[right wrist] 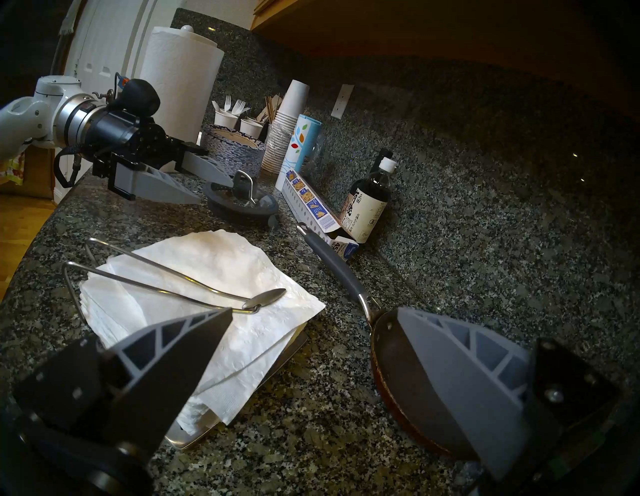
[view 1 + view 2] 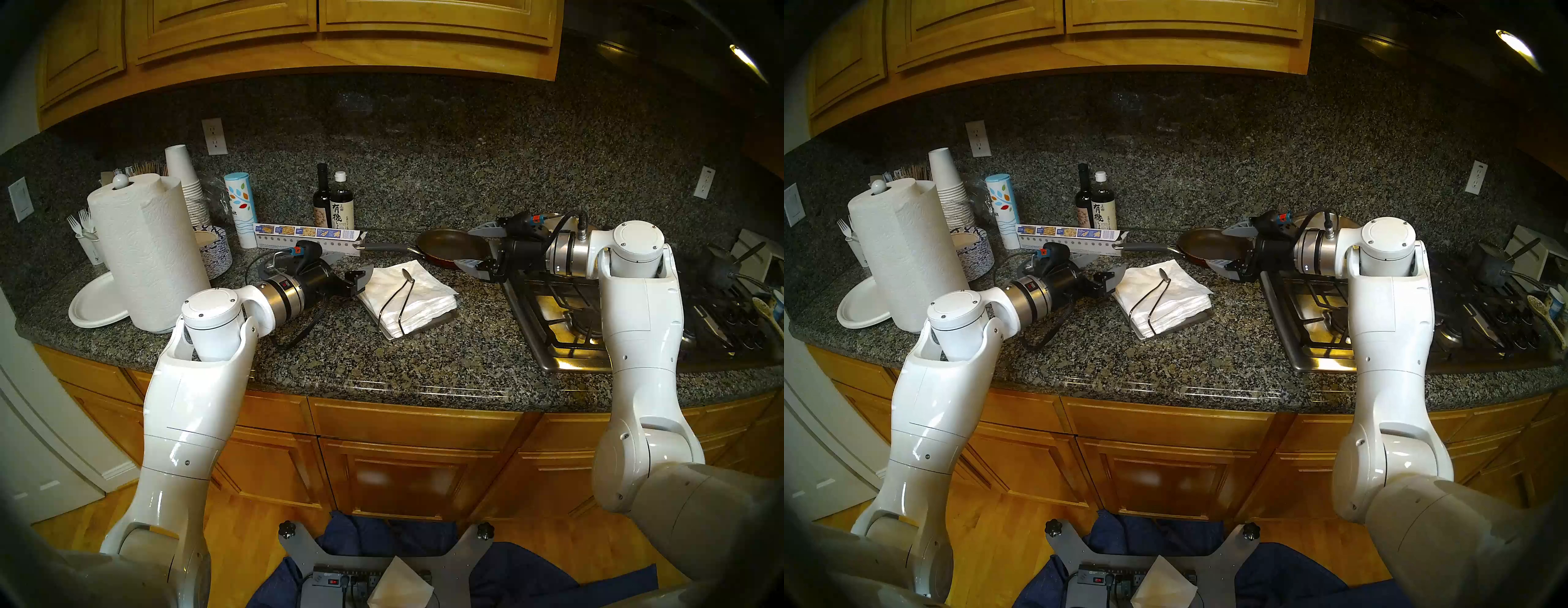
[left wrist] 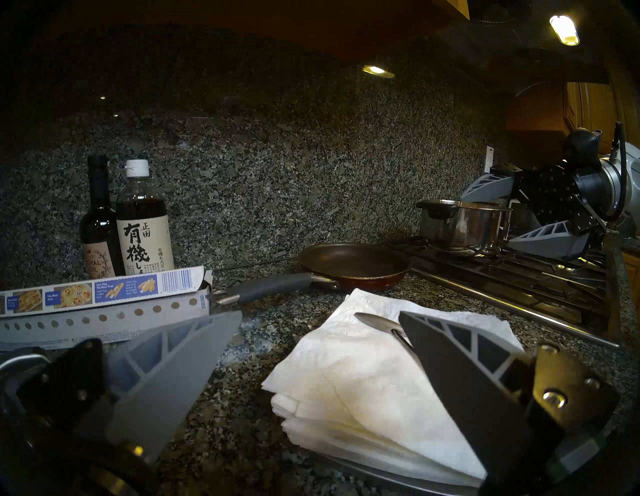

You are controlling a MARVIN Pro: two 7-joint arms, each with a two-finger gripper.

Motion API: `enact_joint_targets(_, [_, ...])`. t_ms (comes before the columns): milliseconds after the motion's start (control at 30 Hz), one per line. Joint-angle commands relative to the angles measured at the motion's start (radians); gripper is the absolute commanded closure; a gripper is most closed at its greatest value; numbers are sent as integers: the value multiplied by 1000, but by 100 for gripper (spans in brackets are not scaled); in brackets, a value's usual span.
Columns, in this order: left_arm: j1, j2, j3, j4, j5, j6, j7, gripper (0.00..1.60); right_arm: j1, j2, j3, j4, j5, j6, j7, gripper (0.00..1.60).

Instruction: Take napkin out of napkin holder

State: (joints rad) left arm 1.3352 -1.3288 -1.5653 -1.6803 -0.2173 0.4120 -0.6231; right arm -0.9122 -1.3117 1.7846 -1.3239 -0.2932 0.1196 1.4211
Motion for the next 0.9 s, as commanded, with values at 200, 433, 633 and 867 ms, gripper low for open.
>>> enact_joint_targets(200, [-20,0,-1,-20,-1,-4,-1,0,19,1,0,-15,3,-1,-1,0])
enact_joint_targets(433, [-21,-5,-8,-17,-10,-6,-4,0,18,1,0,-15,3,-1,-1,0])
enact_joint_targets(633, [-63,20,-28,-13,-27,-29,-49,0,36,-13,-11,4,15,-12,12,0])
enact_joint_targets(867, [-100,54,-16,-2,-41,-18,-129,0,65,-53,-57,57,13,-21,15,0])
